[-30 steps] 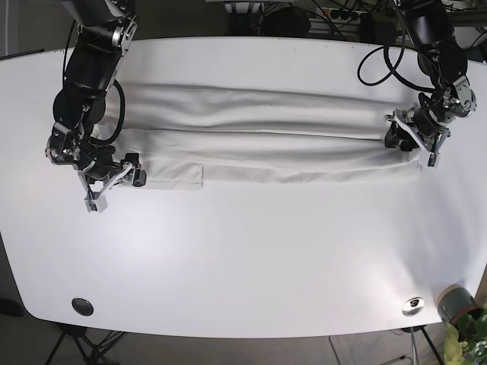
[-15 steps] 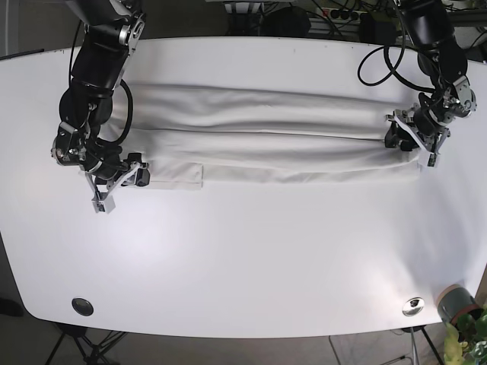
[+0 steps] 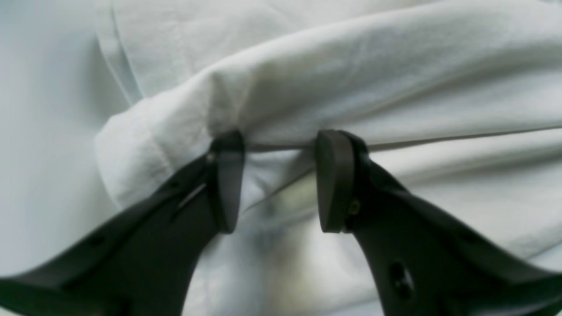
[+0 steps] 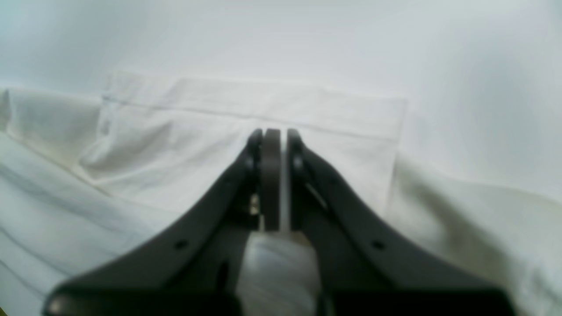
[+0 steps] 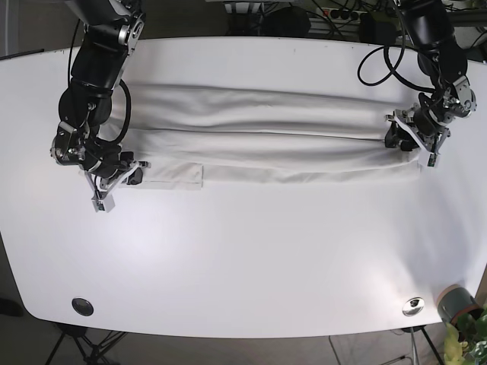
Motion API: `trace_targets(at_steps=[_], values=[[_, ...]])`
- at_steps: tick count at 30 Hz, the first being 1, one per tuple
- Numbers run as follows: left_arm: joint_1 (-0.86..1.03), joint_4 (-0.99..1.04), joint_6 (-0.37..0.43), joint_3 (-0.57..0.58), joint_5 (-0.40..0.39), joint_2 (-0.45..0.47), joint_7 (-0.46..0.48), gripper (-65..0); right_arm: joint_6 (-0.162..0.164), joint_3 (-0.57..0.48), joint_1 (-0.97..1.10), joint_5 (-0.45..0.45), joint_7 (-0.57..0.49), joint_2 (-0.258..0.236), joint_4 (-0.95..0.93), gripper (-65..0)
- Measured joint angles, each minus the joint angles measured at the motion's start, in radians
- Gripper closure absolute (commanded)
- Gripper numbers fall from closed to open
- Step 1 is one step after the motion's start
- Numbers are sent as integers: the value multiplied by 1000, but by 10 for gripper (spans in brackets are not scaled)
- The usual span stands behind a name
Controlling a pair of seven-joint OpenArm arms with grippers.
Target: Fold the T-shirt properly
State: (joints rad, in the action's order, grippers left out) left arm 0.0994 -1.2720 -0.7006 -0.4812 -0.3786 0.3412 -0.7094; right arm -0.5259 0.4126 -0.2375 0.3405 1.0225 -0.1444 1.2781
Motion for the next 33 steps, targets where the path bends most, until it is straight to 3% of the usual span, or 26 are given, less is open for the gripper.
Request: trace_targets(at_steps=[9, 11, 15, 17, 20, 27, 33], values=[[0, 0, 0, 0, 0, 0, 0, -246, 3, 0, 47, 85, 6, 0, 103, -27], [0, 0, 0, 0, 0, 0, 0, -246, 32, 1, 47, 78, 10, 0, 109, -52], [0, 1, 0, 0, 0, 0, 0, -246, 80, 4, 35, 44, 4, -3, 111, -247], [0, 1, 0, 0, 0, 0, 0, -246, 85, 6, 22, 8, 6, -3, 111, -373], [0, 1, 0, 0, 0, 0, -1, -246, 96, 6, 1, -32, 5, -5, 111, -455], [0, 1, 0, 0, 0, 0, 0, -246, 97, 7, -79, -107, -1, -6, 40, -466], [0, 1, 0, 0, 0, 0, 0, -246, 96, 7, -127, -98, -37, -28, -113, -466]])
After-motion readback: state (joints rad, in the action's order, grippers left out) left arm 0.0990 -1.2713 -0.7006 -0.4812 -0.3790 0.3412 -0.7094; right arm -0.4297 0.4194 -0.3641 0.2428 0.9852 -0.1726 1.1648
